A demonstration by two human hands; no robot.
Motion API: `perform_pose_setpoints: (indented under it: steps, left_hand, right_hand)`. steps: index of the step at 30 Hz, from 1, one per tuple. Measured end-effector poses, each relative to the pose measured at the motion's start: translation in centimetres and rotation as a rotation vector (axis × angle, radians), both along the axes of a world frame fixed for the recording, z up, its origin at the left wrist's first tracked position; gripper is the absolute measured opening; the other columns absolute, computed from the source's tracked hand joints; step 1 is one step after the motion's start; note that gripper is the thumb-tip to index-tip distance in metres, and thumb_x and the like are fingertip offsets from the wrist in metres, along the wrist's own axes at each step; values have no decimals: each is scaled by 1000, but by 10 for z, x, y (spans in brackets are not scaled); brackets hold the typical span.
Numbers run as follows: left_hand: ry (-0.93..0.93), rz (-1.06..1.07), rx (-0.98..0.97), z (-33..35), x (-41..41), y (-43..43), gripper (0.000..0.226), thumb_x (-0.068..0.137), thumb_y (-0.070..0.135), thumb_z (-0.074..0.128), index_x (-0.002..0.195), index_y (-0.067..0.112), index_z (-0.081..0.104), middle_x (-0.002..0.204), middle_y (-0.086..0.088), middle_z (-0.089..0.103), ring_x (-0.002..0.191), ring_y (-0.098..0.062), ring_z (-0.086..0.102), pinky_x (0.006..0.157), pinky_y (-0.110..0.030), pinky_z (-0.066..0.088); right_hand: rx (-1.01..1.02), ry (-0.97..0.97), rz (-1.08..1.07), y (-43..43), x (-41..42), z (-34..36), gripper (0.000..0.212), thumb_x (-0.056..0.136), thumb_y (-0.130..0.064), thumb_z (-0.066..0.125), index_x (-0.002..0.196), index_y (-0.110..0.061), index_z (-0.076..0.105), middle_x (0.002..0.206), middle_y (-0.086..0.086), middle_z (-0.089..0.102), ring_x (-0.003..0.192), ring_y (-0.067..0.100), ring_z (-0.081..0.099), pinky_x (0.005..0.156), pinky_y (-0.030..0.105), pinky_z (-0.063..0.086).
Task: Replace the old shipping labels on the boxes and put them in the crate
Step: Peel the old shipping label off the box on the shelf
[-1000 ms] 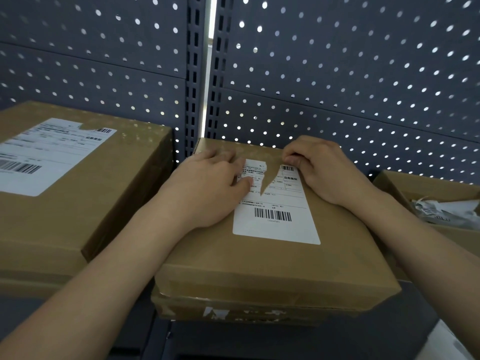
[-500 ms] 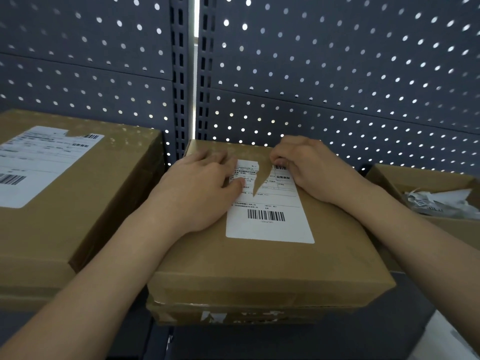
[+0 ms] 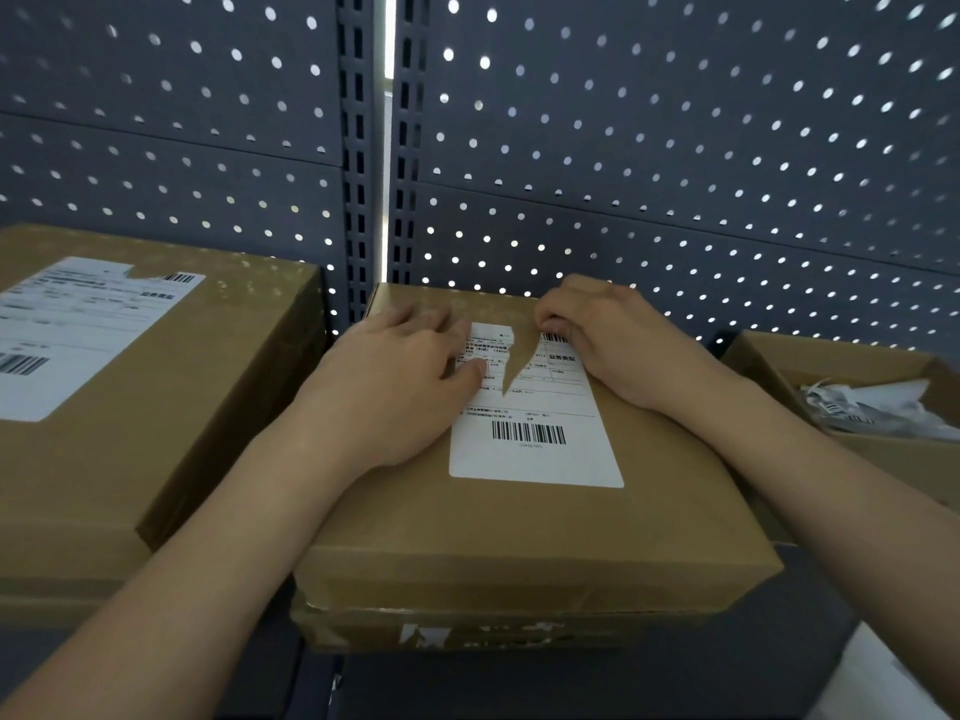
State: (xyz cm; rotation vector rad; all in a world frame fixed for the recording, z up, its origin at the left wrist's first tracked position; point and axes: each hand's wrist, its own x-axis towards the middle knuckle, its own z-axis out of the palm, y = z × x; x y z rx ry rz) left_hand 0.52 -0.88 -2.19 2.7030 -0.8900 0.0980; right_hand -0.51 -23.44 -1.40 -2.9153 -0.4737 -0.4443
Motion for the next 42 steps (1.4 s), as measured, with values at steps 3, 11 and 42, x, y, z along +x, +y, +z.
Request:
perform_pose_setpoints:
  steps: [3,11,42]
  left_hand:
    - [-4,-1,-7,-1,1,1,58,99,50,27,153,27,24,158,11,24,145,-11,14,112,-30,21]
    - [-1,-2,-8,-2,2,0,58,99,51,27,152,29,26,158,11,23,145,-11,14,113,-32,21]
    - [-2,0,3,-2,2,1,59,99,51,26,153,28,21,159,11,20,146,-11,11,114,-31,19]
  right_hand:
    - [-33,26,-4,2,3,0,18,94,2,47,92,-11,59,90,3,54,82,23,52,75,45,48]
    - [100,34,-35,0,-1,0,10,98,-13,50,92,-18,57,92,-2,57,86,14,52,79,18,41]
    - [174,55,-68,-2,-4,1,14,98,-21,53,106,-18,63,99,-7,53,84,-3,49,74,4,33]
